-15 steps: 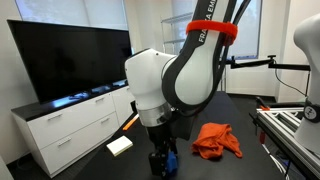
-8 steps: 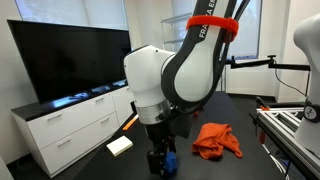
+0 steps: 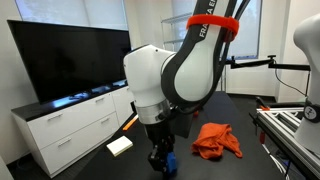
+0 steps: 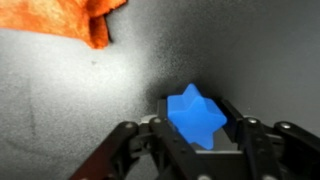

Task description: Put the blue object into the mug

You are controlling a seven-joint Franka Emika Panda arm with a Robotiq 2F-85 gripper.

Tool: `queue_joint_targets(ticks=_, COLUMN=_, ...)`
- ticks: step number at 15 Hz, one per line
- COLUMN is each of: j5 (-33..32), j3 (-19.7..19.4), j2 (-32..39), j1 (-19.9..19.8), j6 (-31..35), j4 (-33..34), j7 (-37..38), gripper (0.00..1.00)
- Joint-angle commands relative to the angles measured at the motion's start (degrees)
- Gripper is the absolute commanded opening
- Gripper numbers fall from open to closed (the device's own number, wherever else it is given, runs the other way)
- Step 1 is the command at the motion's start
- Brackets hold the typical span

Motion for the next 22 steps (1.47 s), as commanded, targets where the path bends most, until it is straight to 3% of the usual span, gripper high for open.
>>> queue_joint_targets(ticks=1, j5=-0.02, j3=-0.52, j2=-2.25, j1=0.61, j6=0.08, j4=-1.22, j7=0.18, gripper=0.27)
queue_joint_targets(ticks=4, j5=-0.22, j3=-0.55, j2=-3.23, j1=0.54, j6=-0.5, j4=-1.85, j7=-0.07, gripper=0.16)
queue_joint_targets(ticks=6, j5=0.73, j3=-0.24, j2=-5.82, j1=-0.43, j6=-0.45, j4=-3.4, j7=-1.05, gripper=0.01)
queue_joint_targets(ticks=11, j5=1.93, j3=-0.8, j2=-13.97, j1=-3.92, j6=-2.95, j4=-5.85, j7=-2.49, gripper=0.0)
queue_joint_targets(ticks=12, j5=1.62, j3=-0.78, j2=-14.39, j1=-4.36, j6=-4.01, j4=-5.73, j7=-2.54, gripper=0.26)
queue_joint_targets(ticks=14, j5=1.0, j3=-0.55, j2=-15.9, j1=-4.86, j6=-5.56, j4=-6.7, j7=-2.04, gripper=0.32)
queue_joint_targets(ticks=22, j5=1.01, j3=1.69, j2=-16.08, j1=-4.38, j6=-5.97, j4=-9.06, j7=-1.92, gripper=0.92)
